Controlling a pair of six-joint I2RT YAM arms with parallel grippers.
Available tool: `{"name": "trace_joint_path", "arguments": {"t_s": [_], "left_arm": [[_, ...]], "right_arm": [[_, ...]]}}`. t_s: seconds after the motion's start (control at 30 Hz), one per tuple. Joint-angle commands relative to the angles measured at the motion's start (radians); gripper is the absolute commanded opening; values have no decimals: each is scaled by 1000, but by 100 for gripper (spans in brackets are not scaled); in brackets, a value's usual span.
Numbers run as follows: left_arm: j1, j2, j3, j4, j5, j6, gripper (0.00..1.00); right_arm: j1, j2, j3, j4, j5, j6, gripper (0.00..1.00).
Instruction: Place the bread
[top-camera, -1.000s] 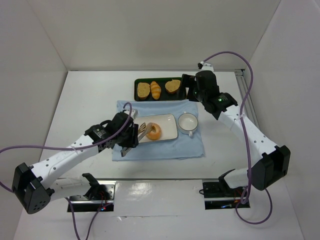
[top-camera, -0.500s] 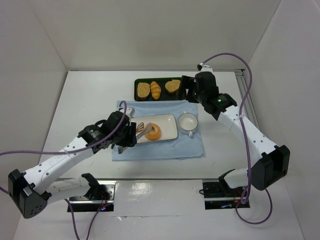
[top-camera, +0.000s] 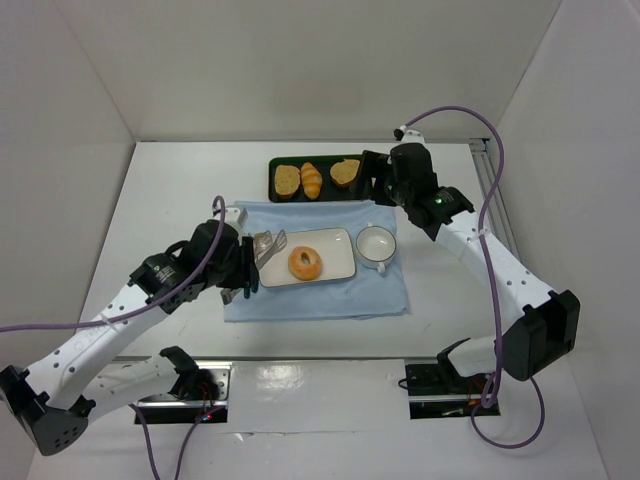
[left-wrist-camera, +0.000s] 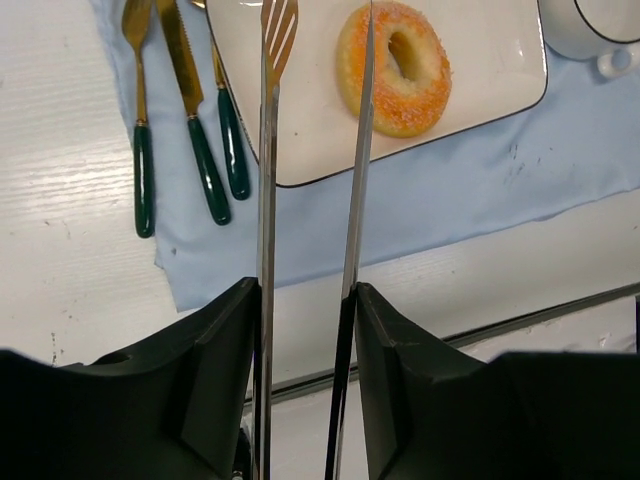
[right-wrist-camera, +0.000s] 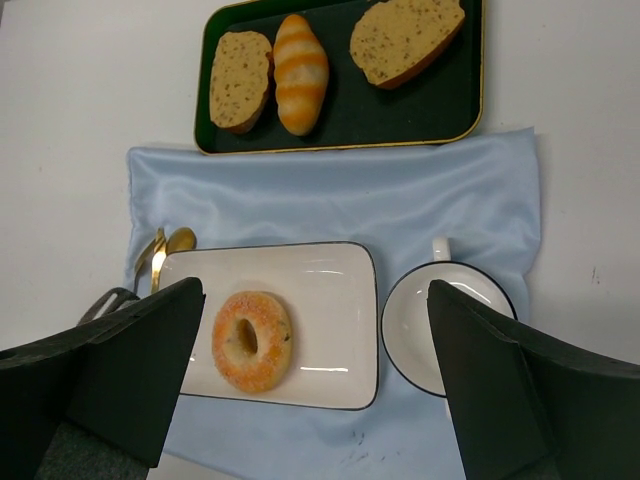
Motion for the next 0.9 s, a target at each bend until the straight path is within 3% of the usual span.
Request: {"name": "trace_joint_path", "arguments": {"t_s": [0.0,0.37,0.87], "left_arm": [[19,-47,15,-7,-77,-26,53],[154,-47,-25,47,-187,38,48],[547,60,-145,248,18,207,47]], "right_arm": [[-8,-6,1,52,-4,6,100],[-8,-37,-17,42,5,-12,100],[-8,-46,-6,22,5,-21,100]]}}
